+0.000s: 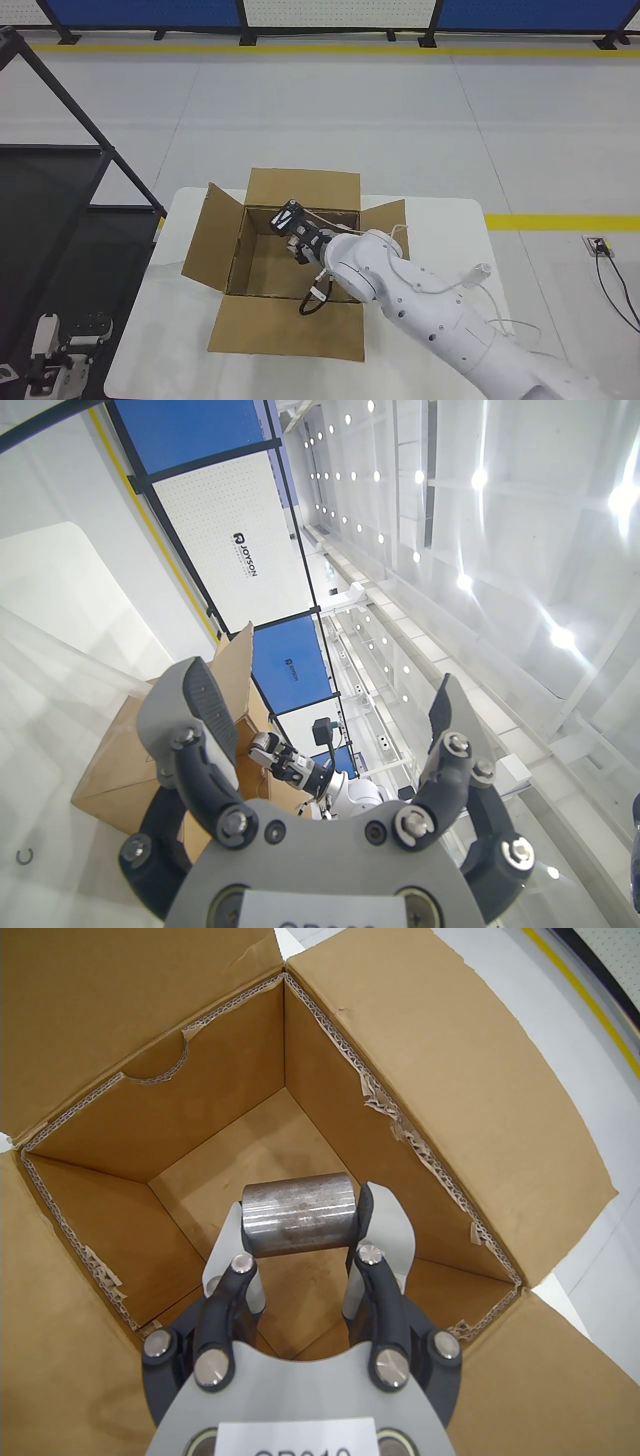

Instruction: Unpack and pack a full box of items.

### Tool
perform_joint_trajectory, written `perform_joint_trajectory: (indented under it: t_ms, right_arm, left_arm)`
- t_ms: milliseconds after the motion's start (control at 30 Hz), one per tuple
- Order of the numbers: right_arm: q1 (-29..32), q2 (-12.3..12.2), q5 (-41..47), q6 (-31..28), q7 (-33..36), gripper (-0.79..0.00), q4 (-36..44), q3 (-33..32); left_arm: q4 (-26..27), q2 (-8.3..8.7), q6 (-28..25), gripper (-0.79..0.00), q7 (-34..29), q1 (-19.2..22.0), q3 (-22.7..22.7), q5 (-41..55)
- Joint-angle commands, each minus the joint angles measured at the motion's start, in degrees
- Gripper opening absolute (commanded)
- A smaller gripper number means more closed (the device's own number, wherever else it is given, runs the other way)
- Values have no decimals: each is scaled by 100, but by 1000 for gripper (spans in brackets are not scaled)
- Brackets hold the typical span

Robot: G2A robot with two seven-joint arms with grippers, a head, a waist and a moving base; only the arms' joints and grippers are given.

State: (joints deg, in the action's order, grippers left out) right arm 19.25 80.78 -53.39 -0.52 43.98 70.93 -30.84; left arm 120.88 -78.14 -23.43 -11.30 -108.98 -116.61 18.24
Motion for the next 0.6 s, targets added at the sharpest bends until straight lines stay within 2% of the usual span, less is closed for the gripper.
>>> perform_joint_trajectory:
  t_ms: [0,167,267,467,567]
  right_arm:
    - [-1,1,1,0,0,-785,0,1]
    - [85,10,-54,31,-202,-785,-134,-42]
    - [-73,165,209,-219,-82,-785,-585,42]
    - [-775,863,797,-1086,295,-785,-2171,661]
    - [-1043,1306,790,-1204,451,-785,-2957,1019]
  left_arm:
    - [0,0,0,0,0,0,0,0]
    - [0,0,0,0,0,0,0,0]
    - [0,0,0,0,0,0,0,0]
    - [0,0,0,0,0,0,0,0]
    - [0,0,0,0,0,0,0,0]
